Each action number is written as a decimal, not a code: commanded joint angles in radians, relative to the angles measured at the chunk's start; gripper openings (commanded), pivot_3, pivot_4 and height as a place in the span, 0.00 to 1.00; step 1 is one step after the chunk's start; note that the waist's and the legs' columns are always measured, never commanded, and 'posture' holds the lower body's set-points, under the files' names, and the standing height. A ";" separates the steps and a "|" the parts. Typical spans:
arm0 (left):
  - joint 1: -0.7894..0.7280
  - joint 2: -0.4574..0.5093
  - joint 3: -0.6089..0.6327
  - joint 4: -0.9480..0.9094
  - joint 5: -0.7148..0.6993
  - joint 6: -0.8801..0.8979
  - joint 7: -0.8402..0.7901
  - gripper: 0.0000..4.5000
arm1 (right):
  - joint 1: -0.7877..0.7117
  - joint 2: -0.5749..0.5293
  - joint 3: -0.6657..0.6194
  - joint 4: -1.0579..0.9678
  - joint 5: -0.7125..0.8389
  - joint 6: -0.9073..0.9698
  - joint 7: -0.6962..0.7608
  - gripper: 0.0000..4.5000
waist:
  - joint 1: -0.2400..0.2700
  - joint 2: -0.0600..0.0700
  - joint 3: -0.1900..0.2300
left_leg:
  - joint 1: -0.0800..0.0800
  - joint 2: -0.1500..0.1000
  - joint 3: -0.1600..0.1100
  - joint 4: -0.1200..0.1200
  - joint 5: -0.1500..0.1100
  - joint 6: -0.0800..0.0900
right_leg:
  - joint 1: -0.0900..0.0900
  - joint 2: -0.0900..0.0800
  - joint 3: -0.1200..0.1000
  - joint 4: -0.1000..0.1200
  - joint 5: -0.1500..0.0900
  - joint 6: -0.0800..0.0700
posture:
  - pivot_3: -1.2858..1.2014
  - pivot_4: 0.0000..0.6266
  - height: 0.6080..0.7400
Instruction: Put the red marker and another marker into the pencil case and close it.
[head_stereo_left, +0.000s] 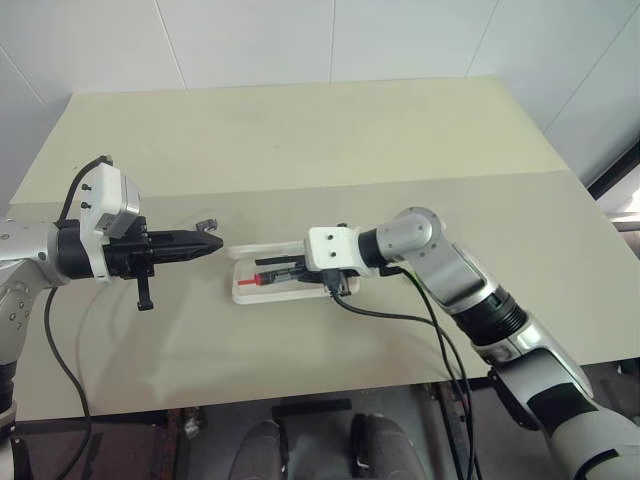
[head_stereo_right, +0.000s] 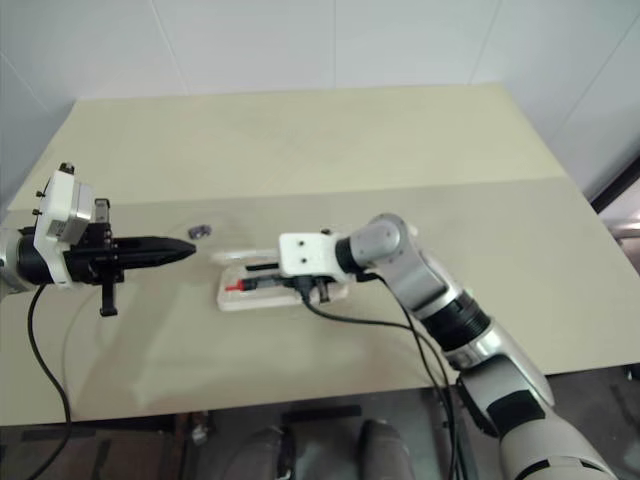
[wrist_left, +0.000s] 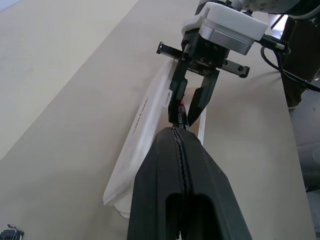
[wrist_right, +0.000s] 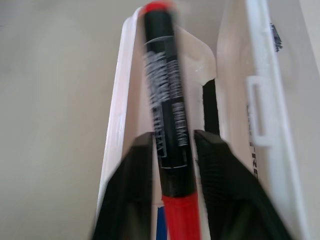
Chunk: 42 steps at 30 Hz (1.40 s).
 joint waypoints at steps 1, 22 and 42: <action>0.002 0.014 0.028 -0.029 -0.002 -0.015 -0.002 0.00 | 0.016 0.011 0.006 -0.010 -0.007 0.003 -0.013 0.42 | 0.000 0.000 0.000 | 0.000 0.000 0.000 0.000 0.000 0.000 | 0.000 0.000 0.000 0.000 0.000 0.000 | 0.52 0.24 1.00; 0.001 0.010 0.026 -0.031 0.000 -0.019 0.003 0.00 | 0.045 -0.002 -0.074 -0.140 0.189 0.217 0.083 0.42 | 0.001 -0.001 0.000 | 0.000 0.000 0.000 0.000 0.000 0.000 | 0.000 0.000 0.000 0.000 0.000 0.000 | 0.52 0.24 1.00; -0.002 0.017 0.027 -0.016 0.007 -0.031 0.003 0.00 | 0.083 -0.231 -0.098 -0.232 0.287 0.253 0.151 0.42 | 0.003 -0.001 0.000 | 0.000 0.000 0.000 0.000 -0.001 0.000 | 0.000 0.000 0.000 -0.001 0.000 0.000 | 0.52 0.24 1.00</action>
